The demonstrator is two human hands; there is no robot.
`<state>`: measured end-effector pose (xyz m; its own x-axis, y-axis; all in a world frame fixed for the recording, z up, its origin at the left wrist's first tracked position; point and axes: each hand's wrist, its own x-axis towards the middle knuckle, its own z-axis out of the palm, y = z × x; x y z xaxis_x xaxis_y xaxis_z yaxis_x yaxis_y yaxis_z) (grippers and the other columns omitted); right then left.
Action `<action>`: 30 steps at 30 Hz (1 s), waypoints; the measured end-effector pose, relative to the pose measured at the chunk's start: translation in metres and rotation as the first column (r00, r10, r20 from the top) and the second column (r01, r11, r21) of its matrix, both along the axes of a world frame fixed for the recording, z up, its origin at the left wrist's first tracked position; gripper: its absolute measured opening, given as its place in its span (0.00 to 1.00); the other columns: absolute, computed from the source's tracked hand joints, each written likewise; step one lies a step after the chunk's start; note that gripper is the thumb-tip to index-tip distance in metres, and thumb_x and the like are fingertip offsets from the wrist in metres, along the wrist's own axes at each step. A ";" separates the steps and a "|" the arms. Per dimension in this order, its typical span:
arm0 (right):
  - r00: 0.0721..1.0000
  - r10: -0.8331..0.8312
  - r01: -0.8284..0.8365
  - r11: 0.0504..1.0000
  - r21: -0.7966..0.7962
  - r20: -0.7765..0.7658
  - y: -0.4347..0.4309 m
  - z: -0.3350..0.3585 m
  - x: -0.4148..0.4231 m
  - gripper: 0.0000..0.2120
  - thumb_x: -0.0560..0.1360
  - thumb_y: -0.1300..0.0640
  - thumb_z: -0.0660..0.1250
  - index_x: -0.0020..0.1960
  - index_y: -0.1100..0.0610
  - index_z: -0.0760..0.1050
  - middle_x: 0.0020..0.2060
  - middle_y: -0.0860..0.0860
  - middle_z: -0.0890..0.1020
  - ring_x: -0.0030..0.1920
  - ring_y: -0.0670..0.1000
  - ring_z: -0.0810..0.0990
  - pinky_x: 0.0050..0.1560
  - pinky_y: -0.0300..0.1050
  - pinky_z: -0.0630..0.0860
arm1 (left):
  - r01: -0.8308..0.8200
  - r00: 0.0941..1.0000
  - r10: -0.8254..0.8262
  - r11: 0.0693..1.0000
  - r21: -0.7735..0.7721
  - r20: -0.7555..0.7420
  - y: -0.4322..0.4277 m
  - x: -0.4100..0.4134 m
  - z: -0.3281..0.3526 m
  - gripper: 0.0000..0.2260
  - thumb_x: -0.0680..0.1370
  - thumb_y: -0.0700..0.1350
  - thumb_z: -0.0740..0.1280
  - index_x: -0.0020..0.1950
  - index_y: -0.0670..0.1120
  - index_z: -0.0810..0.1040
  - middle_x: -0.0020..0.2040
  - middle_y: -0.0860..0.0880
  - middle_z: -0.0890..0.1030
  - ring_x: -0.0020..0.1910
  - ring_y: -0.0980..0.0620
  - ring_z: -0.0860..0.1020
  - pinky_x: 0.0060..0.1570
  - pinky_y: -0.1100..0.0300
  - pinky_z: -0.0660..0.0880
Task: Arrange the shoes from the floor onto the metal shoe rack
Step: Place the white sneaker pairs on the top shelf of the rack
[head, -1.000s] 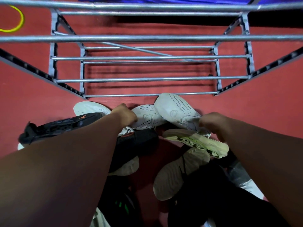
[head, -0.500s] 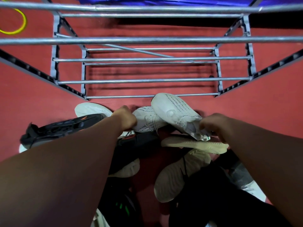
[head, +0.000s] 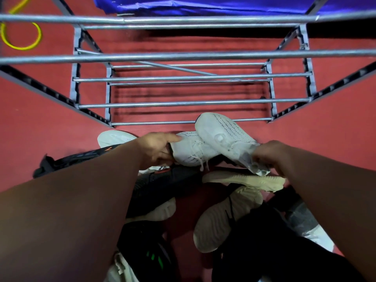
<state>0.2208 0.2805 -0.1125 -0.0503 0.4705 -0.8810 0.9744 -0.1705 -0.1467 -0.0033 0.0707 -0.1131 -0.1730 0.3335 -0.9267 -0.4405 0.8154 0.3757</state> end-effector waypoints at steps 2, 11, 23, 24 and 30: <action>1.000 0.008 -0.007 1.000 -0.030 0.014 0.002 0.004 0.000 0.07 0.61 0.73 0.68 0.35 0.63 0.74 0.21 0.57 0.73 0.20 0.51 0.68 0.27 0.38 0.66 | 0.020 0.997 -0.021 1.000 0.009 0.068 0.005 0.003 0.006 0.09 0.79 0.48 0.67 0.51 0.43 0.80 0.41 0.42 0.84 0.31 0.49 0.82 0.32 0.60 0.75; 0.997 -0.006 -0.004 0.990 -0.138 -0.076 0.023 0.068 0.009 0.05 0.76 0.62 0.65 0.43 0.57 0.77 0.26 0.52 0.77 0.25 0.50 0.72 0.29 0.38 0.68 | 0.123 0.992 -0.122 0.989 -0.087 0.018 -0.001 0.017 0.056 0.03 0.77 0.42 0.67 0.49 0.43 0.76 0.48 0.42 0.78 0.35 0.50 0.79 0.36 0.59 0.78; 0.951 -0.068 0.055 0.997 -0.052 -0.303 -0.052 0.222 0.027 0.06 0.76 0.53 0.66 0.43 0.54 0.76 0.26 0.51 0.73 0.24 0.50 0.68 0.31 0.39 0.64 | 0.014 0.990 -0.017 1.000 -0.021 -0.144 -0.093 0.036 0.201 0.10 0.77 0.45 0.66 0.37 0.42 0.76 0.26 0.46 0.73 0.21 0.52 0.72 0.25 0.67 0.67; 0.935 -0.072 0.074 0.997 -0.007 -0.347 -0.061 0.233 0.030 0.05 0.76 0.55 0.67 0.43 0.55 0.75 0.27 0.52 0.73 0.25 0.51 0.68 0.31 0.39 0.64 | 0.002 0.988 -0.005 1.000 -0.019 -0.153 -0.103 0.038 0.216 0.09 0.76 0.44 0.66 0.38 0.42 0.75 0.27 0.45 0.72 0.21 0.52 0.71 0.24 0.68 0.65; 0.743 -0.122 0.248 0.964 0.101 -0.658 -0.126 0.313 0.045 0.06 0.74 0.53 0.71 0.48 0.55 0.79 0.34 0.54 0.78 0.28 0.50 0.73 0.29 0.39 0.66 | -0.185 0.951 0.202 0.979 0.090 -0.234 -0.156 0.062 0.308 0.10 0.76 0.48 0.66 0.39 0.43 0.77 0.30 0.45 0.78 0.26 0.51 0.78 0.29 0.63 0.76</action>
<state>0.2662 0.1544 0.2002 -0.4684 0.6691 -0.5770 0.5907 -0.2486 -0.7677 0.0582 -0.0851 0.1946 -0.4558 0.3303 -0.8265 -0.4771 0.6932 0.5402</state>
